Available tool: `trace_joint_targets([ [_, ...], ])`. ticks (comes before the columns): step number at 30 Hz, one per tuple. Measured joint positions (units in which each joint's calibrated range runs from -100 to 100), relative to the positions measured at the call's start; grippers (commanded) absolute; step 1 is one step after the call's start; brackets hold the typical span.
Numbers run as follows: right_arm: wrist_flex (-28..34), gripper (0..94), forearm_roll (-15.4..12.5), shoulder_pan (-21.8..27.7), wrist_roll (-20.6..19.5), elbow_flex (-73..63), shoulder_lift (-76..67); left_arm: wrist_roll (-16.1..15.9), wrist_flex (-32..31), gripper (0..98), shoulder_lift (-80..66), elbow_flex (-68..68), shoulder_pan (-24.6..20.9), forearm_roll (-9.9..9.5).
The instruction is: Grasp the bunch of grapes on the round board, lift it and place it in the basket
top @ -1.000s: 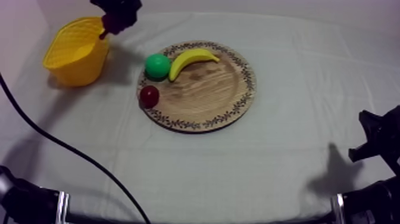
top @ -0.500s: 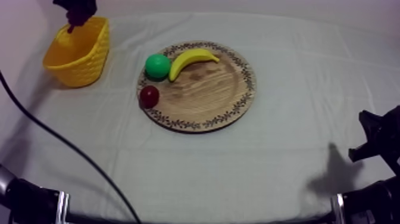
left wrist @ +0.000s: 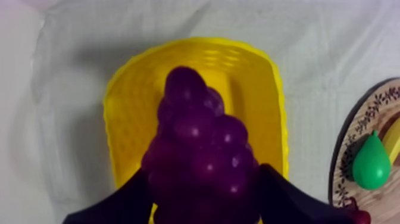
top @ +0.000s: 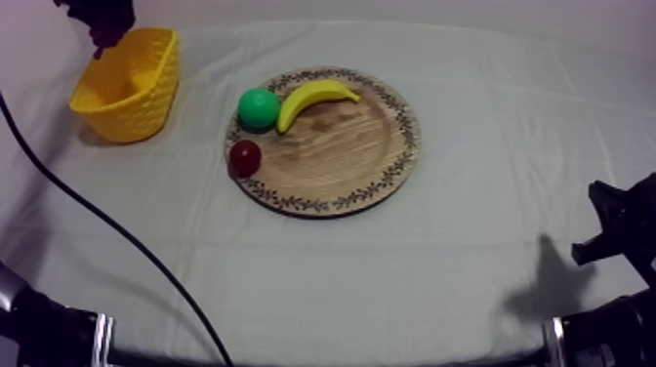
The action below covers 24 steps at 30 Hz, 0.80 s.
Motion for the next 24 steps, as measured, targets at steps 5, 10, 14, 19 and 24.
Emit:
trace_joint_targets([
  [5,0.0,0.3,0.0,0.0,0.0,0.0,0.0,1.3,0.1,42.1,2.2,-0.3,0.0,0.14],
  [10,0.0,0.3,0.0,0.0,0.0,0.0,0.0,2.0,0.1,43.0,5.4,-0.7,-0.1,0.77],
  [14,0.0,0.3,0.0,0.0,0.1,0.0,0.0,2.8,-0.1,45.1,8.1,-0.6,-0.6,1.61],
  [19,0.0,0.3,0.0,0.0,0.0,0.0,0.0,3.1,-0.1,54.9,10.9,-0.4,-1.3,2.64],
  [24,0.0,0.3,0.0,0.0,0.0,0.0,0.0,3.7,-0.1,71.6,11.7,0.8,-1.7,2.98],
])
